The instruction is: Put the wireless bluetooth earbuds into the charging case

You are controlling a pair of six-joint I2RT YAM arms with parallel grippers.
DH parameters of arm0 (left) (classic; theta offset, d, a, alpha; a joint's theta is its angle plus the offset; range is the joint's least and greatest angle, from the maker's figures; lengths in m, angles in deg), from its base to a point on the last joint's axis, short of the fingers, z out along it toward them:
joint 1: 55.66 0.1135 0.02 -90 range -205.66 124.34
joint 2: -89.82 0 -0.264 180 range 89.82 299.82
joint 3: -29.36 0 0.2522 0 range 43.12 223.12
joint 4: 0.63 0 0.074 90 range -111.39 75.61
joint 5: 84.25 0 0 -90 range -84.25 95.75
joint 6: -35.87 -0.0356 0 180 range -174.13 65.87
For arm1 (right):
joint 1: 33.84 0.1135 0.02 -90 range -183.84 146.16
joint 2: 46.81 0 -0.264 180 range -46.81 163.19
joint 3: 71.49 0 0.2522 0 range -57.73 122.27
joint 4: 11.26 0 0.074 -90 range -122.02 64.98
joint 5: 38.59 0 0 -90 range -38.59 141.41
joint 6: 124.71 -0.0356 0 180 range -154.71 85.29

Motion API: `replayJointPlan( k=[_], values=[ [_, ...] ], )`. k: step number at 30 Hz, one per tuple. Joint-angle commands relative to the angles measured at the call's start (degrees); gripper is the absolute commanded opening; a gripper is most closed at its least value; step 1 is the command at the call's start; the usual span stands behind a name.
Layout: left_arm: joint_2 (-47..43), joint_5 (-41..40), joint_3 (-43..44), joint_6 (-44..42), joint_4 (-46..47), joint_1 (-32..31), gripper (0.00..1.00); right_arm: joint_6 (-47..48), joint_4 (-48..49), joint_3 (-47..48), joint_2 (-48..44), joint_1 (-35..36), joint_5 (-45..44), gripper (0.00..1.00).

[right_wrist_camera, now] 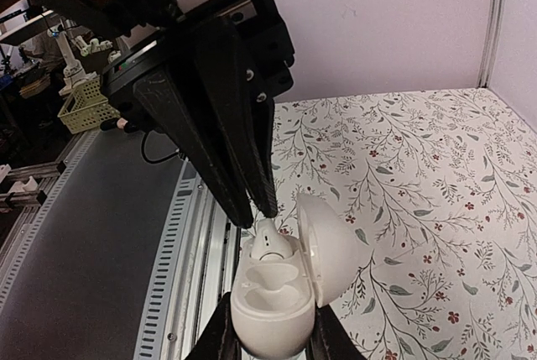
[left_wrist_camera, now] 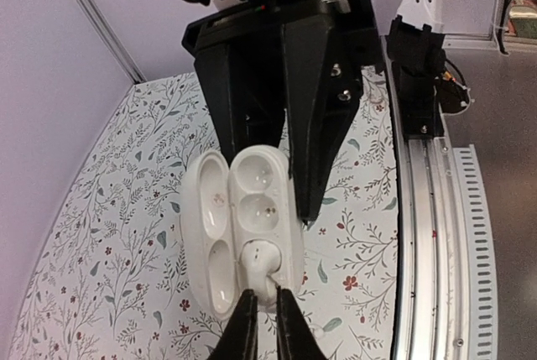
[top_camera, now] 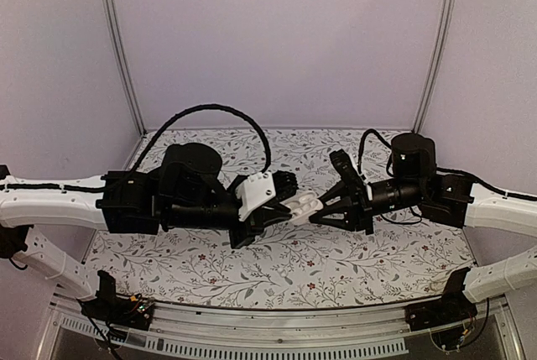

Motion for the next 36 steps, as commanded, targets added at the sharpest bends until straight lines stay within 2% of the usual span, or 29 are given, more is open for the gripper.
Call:
replayJointPlan(
  k=[1, 9, 23, 30, 36],
  values=[
    [-0.44, -1.98, 1.68, 0.05, 0.61, 0.03, 0.09, -0.33, 1.09, 0.6, 0.39, 0.39, 0.95, 0.0],
    [0.12, -0.76, 1.44, -0.29, 0.68, 0.07, 0.08, -0.48, 1.18, 0.72, 0.56, 0.42, 0.98, 0.0],
    [4.13, 0.63, 3.21, -0.95, -1.36, 0.11, 0.0, -0.13, 1.53, 0.52, 0.48, 0.37, 3.5, 0.0],
    [5.24, 0.8, 4.05, -1.11, -2.63, 0.08, 0.0, -0.08, 1.47, 0.44, 0.31, 0.46, 3.39, 0.0],
    [-0.57, -1.08, 1.8, -0.05, 0.16, 0.43, 0.13, -0.93, 1.25, -0.34, 0.01, 0.46, -2.1, 0.0]
  ],
)
